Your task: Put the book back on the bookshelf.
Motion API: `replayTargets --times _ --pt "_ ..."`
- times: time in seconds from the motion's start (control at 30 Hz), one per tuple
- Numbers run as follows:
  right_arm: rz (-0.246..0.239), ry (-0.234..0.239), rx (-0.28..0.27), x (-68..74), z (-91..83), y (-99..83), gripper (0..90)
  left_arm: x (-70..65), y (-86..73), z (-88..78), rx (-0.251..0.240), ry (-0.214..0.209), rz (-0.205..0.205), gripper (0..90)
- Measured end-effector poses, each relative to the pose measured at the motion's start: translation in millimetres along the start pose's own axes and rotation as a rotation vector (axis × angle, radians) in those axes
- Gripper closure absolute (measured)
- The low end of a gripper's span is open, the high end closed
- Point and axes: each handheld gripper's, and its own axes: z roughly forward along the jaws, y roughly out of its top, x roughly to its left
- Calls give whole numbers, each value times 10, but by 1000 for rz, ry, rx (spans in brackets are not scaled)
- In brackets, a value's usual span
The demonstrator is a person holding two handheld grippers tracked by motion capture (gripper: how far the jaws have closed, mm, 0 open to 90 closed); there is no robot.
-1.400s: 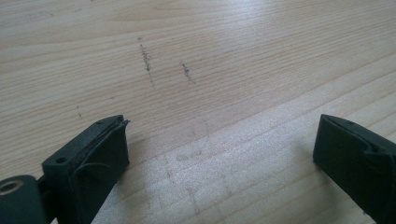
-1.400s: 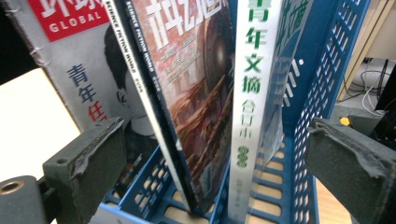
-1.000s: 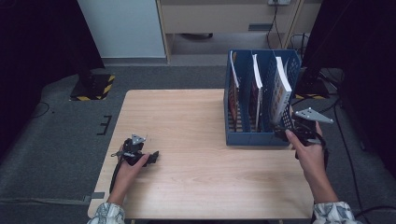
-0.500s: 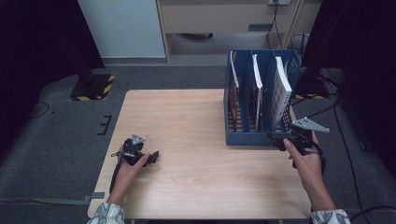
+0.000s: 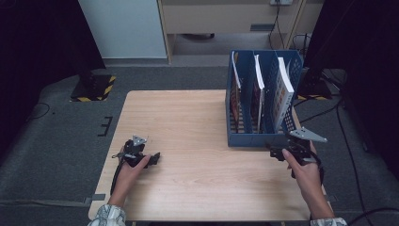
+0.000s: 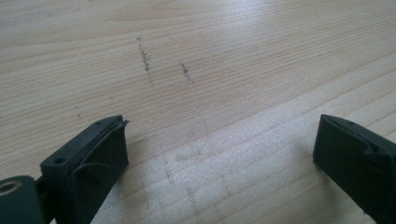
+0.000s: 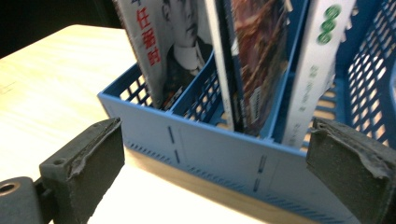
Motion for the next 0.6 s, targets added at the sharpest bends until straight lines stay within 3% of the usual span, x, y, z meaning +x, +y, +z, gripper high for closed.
replayTargets --times 0.33,0.6 --pt "-4 34 17 120 -33 -110 48 0 0 0 0 0 0 21" --pt "-22 66 45 301 -39 -226 51 -7 -2 -1 -1 -4 4 21"
